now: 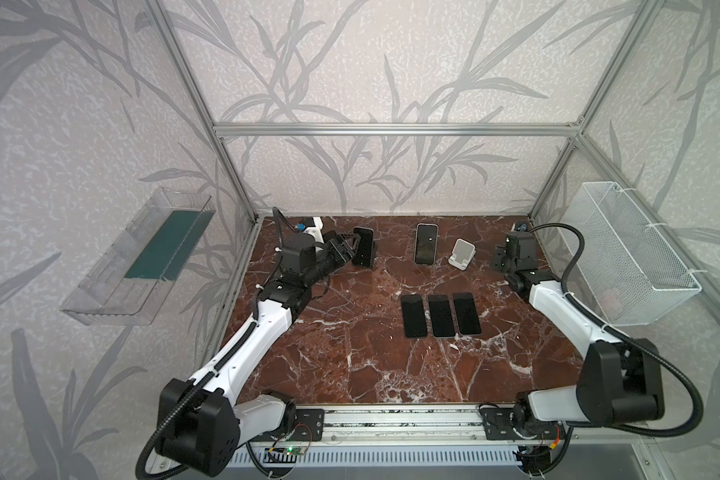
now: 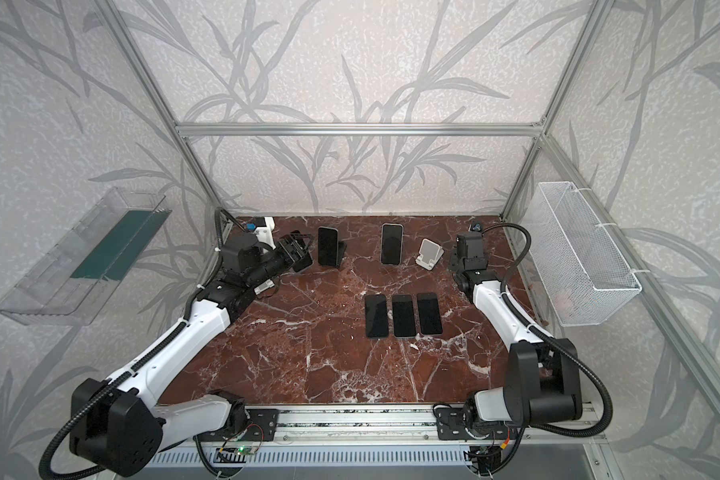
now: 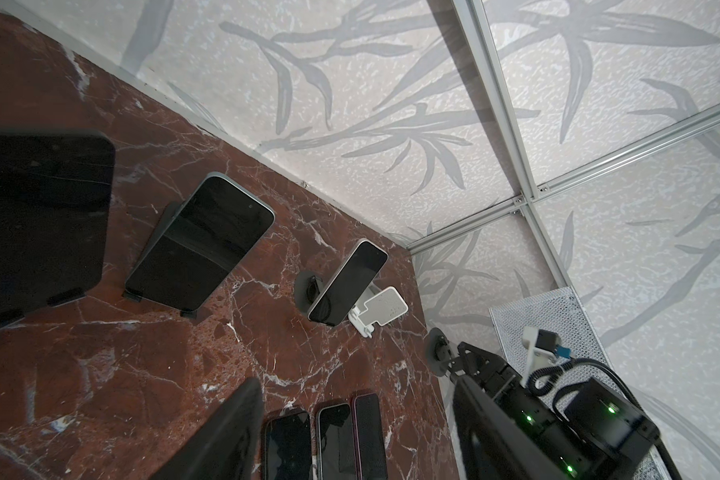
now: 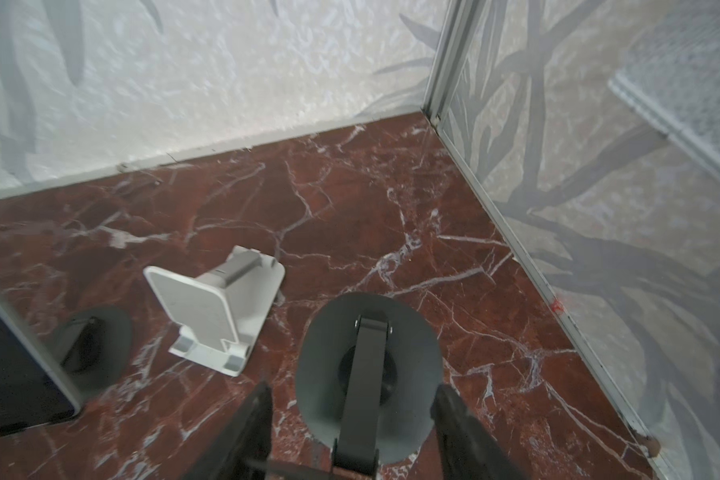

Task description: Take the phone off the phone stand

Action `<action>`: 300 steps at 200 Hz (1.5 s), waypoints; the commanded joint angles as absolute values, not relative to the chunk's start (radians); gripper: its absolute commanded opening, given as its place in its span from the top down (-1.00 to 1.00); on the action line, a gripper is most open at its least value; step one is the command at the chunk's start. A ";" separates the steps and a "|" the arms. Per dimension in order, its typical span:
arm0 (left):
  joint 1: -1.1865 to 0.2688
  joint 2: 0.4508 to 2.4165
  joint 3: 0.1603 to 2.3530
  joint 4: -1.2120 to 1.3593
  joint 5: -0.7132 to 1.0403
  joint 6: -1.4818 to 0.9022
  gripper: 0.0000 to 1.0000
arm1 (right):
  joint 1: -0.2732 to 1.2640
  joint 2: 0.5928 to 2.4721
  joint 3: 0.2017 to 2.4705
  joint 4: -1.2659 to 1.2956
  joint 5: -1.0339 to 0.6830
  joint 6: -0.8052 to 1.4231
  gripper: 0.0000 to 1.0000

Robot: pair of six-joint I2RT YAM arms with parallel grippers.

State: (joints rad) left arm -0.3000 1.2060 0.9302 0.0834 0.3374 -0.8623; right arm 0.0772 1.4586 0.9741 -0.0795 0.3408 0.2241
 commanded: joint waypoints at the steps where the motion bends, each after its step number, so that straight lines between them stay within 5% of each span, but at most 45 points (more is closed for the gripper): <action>1: -0.313 1.215 0.936 0.085 0.328 -0.838 -0.46 | 0.069 1.558 1.069 -0.043 0.314 0.234 0.00; 51: -0.335 1.222 0.942 0.073 0.321 -0.824 -0.46 | 0.056 1.825 1.208 -0.066 0.264 0.256 0.00; 104: -0.339 1.231 0.946 0.073 0.330 -0.825 -0.45 | 0.025 1.872 1.195 -0.096 0.253 0.311 -0.12; 159: -0.339 1.233 0.948 0.079 0.343 -0.831 -0.46 | 0.023 1.682 1.130 -0.084 0.218 0.322 -0.82; 235: -0.341 1.252 0.952 0.059 0.323 -0.812 -0.45 | 0.240 1.269 0.934 -0.125 0.284 0.385 -0.82; 300: -0.341 1.244 0.964 0.024 0.295 -0.801 -0.46 | 0.424 1.315 1.031 -0.284 0.394 0.384 -0.89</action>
State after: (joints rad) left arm -0.3340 1.2621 0.9321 0.0357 0.3256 -0.8196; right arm 0.4030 1.2861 0.9516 -0.2085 0.3340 0.3553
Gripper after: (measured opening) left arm 0.727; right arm 0.941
